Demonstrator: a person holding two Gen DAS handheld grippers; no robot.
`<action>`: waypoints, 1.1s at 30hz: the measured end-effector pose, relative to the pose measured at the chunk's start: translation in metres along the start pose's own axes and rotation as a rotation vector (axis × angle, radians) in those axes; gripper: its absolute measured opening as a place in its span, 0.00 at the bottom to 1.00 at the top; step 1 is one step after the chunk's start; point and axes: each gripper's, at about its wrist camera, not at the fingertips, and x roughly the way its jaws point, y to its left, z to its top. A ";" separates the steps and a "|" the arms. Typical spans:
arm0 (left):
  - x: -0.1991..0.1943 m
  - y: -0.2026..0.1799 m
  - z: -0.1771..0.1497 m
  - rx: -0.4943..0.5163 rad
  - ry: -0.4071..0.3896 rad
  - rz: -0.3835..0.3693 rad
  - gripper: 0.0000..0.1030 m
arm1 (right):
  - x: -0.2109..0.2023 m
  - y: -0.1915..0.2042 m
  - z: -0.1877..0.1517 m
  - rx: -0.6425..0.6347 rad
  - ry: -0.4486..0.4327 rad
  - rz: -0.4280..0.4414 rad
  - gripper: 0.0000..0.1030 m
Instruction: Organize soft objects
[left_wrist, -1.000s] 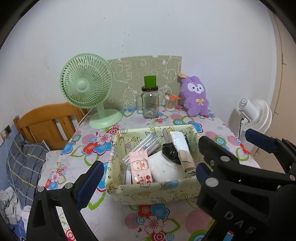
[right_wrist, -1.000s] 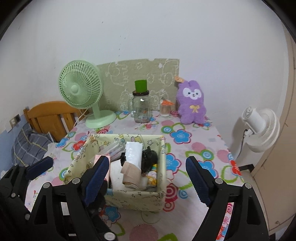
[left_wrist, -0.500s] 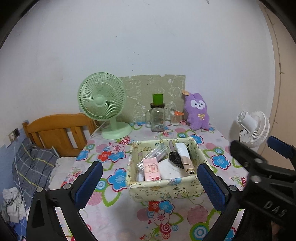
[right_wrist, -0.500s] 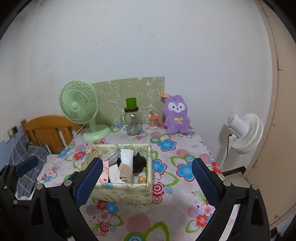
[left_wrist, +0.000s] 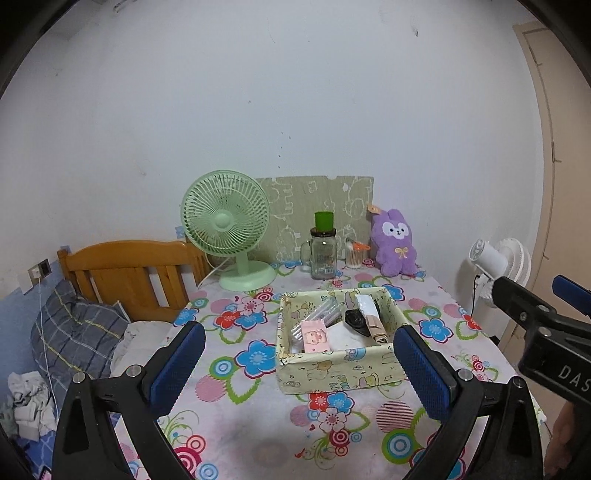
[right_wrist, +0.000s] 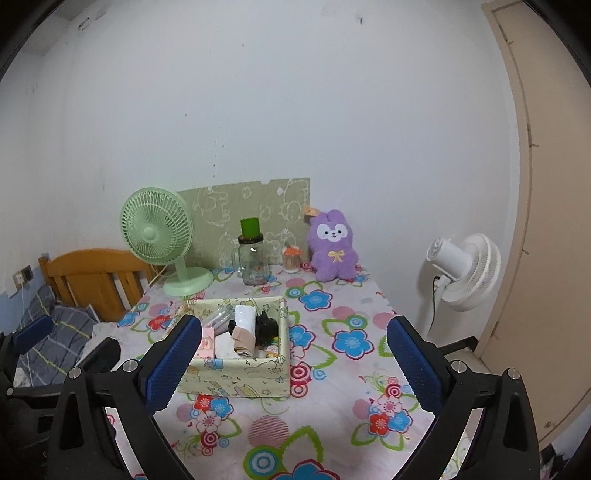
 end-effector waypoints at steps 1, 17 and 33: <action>-0.003 0.001 0.000 -0.002 -0.007 0.003 1.00 | -0.004 0.000 0.000 -0.004 -0.008 0.000 1.00; -0.026 0.015 -0.002 -0.069 -0.064 0.040 1.00 | -0.016 0.002 -0.006 -0.026 -0.037 0.021 1.00; -0.007 0.009 -0.010 -0.056 -0.037 0.001 1.00 | -0.003 0.002 -0.013 -0.011 -0.006 -0.010 1.00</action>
